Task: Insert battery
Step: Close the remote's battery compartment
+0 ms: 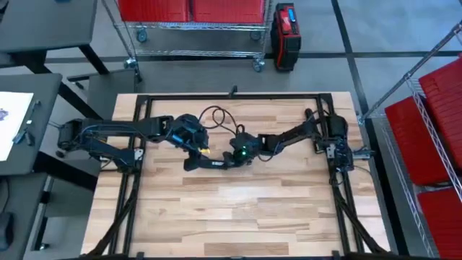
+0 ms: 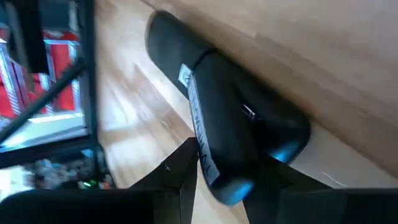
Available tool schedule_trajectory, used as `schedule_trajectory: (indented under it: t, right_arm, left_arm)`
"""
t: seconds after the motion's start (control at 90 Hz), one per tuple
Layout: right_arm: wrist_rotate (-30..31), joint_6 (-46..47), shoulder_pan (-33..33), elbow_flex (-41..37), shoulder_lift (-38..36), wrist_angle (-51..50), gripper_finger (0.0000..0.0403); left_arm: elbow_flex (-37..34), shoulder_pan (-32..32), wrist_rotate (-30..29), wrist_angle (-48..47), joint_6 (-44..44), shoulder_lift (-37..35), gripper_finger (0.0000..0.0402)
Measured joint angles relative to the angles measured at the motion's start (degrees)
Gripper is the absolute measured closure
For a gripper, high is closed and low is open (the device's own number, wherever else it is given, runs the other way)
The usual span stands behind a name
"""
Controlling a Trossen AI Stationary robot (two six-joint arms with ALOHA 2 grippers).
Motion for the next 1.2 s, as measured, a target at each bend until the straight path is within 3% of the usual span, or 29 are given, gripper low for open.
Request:
schedule_trajectory:
  t: [0.8,0.989,1.2]
  right_arm:
    - [-2.7,-0.2,-2.2,5.4,-1.0,-9.2,0.0308]
    - [-2.6,4.2,-2.3,6.2,-0.9,-7.6,0.0308]
    - [-2.4,0.8,-2.7,6.3,-0.9,-8.1,0.0306]
  left_arm:
    - [0.0,0.0,0.0,0.0,0.0,0.0,0.0222]
    - [0.0,0.0,0.0,-0.1,0.0,0.0,0.0222]
    - [0.0,0.0,0.0,-0.1,0.0,0.0,0.0222]
